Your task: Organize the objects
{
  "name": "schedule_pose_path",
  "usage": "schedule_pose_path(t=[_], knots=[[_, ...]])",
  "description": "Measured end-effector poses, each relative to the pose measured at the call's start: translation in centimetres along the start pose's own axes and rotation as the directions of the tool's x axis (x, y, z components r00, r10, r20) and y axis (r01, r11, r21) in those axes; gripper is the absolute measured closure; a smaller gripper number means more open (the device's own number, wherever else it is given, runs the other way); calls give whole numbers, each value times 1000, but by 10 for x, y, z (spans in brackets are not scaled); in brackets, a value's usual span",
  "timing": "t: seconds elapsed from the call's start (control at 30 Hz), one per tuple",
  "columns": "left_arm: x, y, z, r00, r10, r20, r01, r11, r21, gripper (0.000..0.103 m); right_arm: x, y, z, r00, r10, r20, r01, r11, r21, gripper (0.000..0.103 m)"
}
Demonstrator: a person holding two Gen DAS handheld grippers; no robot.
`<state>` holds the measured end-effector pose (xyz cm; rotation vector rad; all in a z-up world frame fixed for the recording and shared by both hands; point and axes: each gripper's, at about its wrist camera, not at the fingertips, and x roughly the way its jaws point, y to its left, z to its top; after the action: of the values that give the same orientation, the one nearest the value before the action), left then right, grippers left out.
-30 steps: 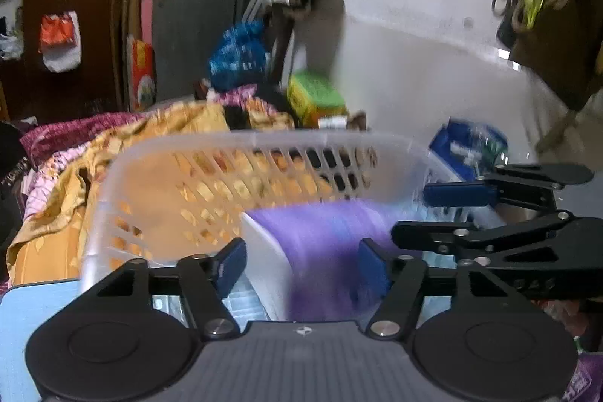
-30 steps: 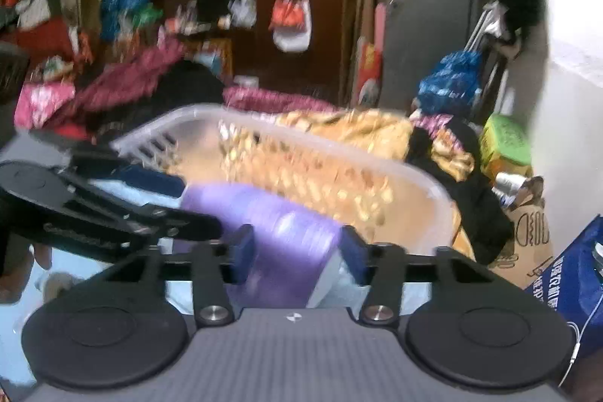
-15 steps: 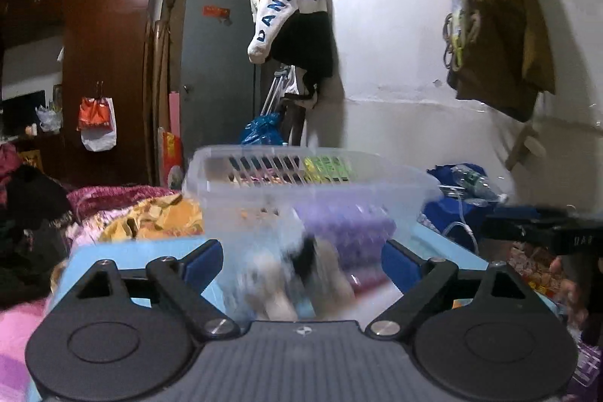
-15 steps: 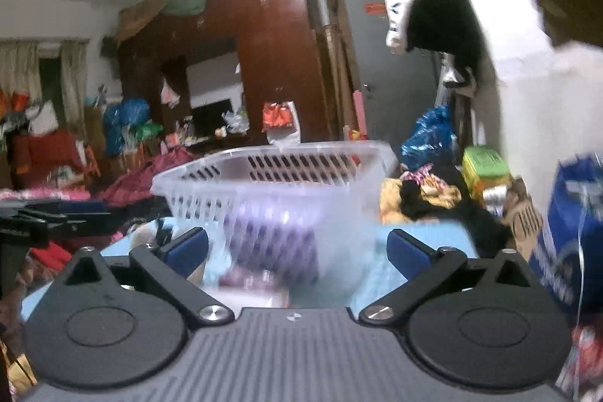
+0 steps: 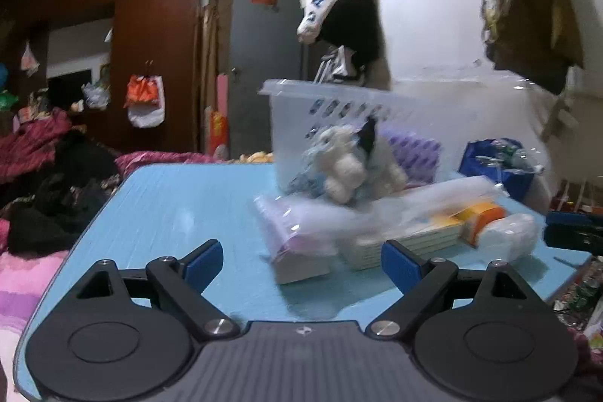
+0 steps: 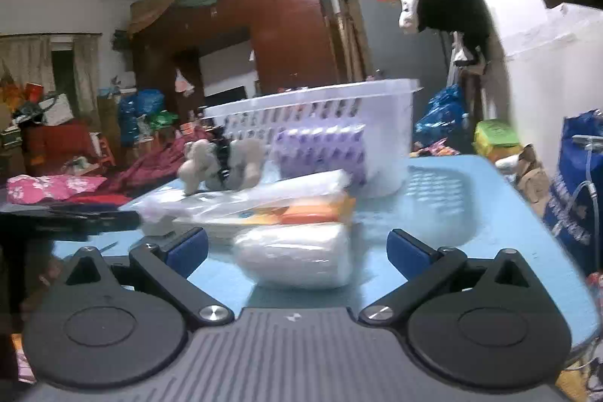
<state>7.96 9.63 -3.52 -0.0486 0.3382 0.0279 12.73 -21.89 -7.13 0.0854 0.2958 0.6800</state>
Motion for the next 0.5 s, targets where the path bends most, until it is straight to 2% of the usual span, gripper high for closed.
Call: schedule_pose_path(t=[0.17, 0.27, 0.33, 0.4, 0.5], knots=[[16, -2, -5, 999, 33, -32, -33, 999, 4, 11, 12, 6, -15, 999, -31, -32, 30, 999, -16, 0], [21, -8, -5, 996, 81, -35, -80, 996, 26, 14, 19, 4, -20, 998, -39, -54, 39, 999, -6, 5], [25, -11, -4, 993, 111, -42, -110, 994, 28, 21, 22, 5, -21, 998, -51, -48, 50, 999, -13, 10], [29, -11, -4, 991, 120, -53, -119, 993, 21, 37, 23, 8, -24, 997, -60, -45, 58, 998, -34, 12], [29, -12, -3, 991, 124, -57, -123, 992, 19, 40, 24, 11, -28, 997, -69, -41, 66, 996, -59, 16]])
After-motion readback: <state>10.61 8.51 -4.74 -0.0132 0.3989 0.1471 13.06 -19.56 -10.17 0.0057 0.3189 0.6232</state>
